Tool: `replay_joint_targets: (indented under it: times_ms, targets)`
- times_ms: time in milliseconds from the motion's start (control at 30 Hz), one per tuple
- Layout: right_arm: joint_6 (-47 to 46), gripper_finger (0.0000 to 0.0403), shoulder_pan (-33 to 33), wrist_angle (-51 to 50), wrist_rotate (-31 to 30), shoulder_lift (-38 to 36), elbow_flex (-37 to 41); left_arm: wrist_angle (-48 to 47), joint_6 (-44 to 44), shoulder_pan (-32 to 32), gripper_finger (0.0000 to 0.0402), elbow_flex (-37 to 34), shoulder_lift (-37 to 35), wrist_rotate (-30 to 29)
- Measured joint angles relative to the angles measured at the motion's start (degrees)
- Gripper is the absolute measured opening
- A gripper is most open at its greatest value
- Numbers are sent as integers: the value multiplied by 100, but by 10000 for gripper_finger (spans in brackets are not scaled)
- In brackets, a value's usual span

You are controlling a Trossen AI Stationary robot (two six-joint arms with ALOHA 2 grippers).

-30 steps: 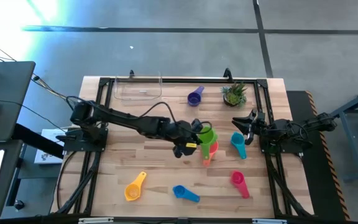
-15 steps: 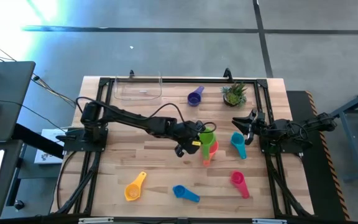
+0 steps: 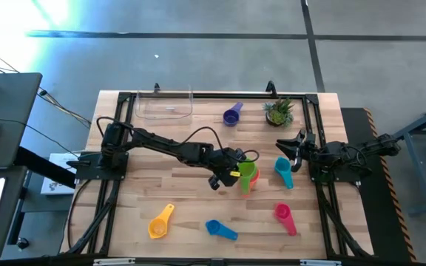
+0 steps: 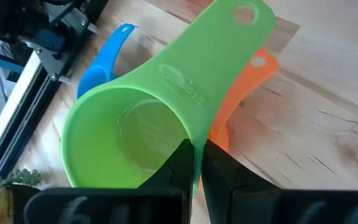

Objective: Nest measuring cups in basket
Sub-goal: Stack the green measuring cup on top of the orange measuring cup

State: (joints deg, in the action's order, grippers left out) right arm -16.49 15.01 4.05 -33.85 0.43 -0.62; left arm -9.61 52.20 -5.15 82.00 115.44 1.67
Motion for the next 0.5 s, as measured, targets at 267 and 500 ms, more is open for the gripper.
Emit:
replay_joint_targets:
  times_ms: [267,500]
  targets:
    - [0,78,1,0,-1,-2,0,104,42,62,12,0,53,90]
    - [0,78,-1,0,0,-2,0,201,42,69,12,0,154,106]
